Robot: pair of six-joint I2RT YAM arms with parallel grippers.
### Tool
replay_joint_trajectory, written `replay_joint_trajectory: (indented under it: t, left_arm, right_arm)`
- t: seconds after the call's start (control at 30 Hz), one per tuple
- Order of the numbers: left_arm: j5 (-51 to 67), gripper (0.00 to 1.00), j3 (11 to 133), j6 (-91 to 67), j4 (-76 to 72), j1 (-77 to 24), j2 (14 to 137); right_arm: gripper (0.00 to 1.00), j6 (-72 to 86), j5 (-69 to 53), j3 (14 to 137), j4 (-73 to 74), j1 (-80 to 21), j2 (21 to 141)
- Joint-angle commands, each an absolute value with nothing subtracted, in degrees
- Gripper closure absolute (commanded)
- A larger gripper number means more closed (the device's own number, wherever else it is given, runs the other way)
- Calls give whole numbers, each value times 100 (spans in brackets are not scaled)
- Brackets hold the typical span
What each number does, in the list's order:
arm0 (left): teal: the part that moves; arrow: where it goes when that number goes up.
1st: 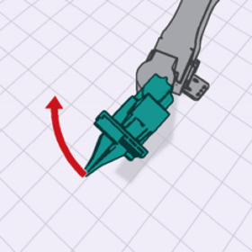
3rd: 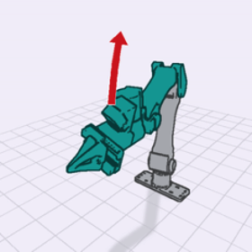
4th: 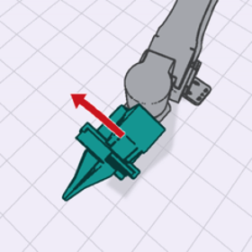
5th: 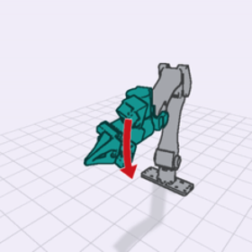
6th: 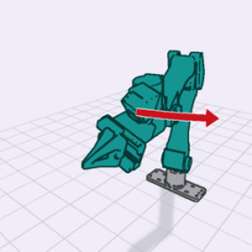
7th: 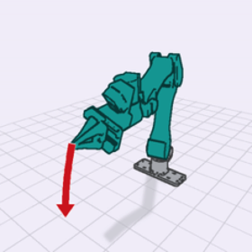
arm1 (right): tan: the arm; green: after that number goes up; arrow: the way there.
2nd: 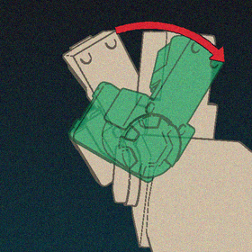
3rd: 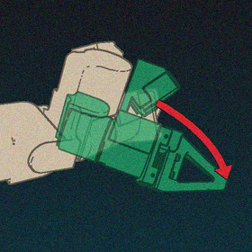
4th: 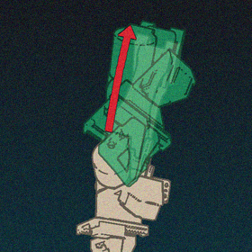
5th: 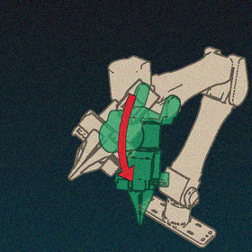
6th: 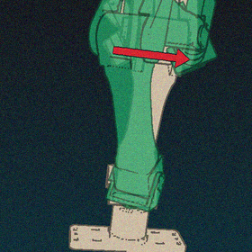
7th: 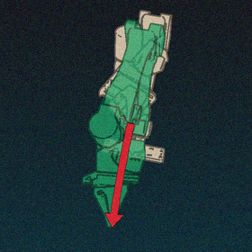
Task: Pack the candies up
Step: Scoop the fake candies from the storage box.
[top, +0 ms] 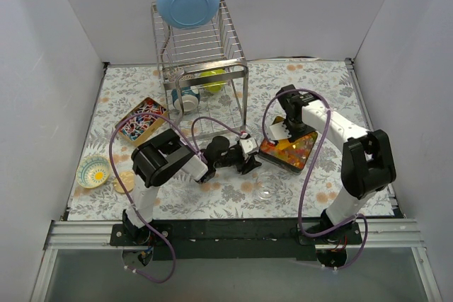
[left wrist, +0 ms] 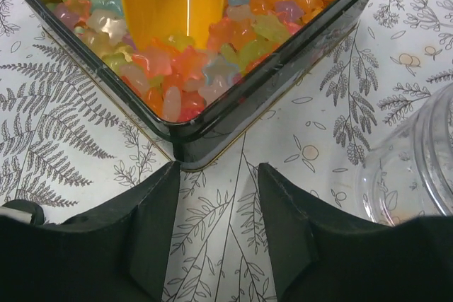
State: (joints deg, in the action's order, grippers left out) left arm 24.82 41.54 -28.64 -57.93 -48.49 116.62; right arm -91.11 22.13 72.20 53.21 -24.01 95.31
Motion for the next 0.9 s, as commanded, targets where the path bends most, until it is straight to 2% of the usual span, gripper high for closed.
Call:
replay_joint_trajectory:
  t: [0.0, 0.5, 0.87]
  left_arm:
    - [2575, 53, 4394, -2997, -5941, -4825, 11803]
    - [2364, 53, 4570, -3147, -5810, -4834, 11821]
    - [2162, 47, 4193, -2874, -5230, -4834, 11163]
  right_arm:
    - [99, -8956, 1749, 7128, 5581, -2601, 9747]
    - [99, -8219, 660, 6830, 4922, -2795, 10143]
    - [99, -7963, -509, 6135, 4008, -2443, 9651]
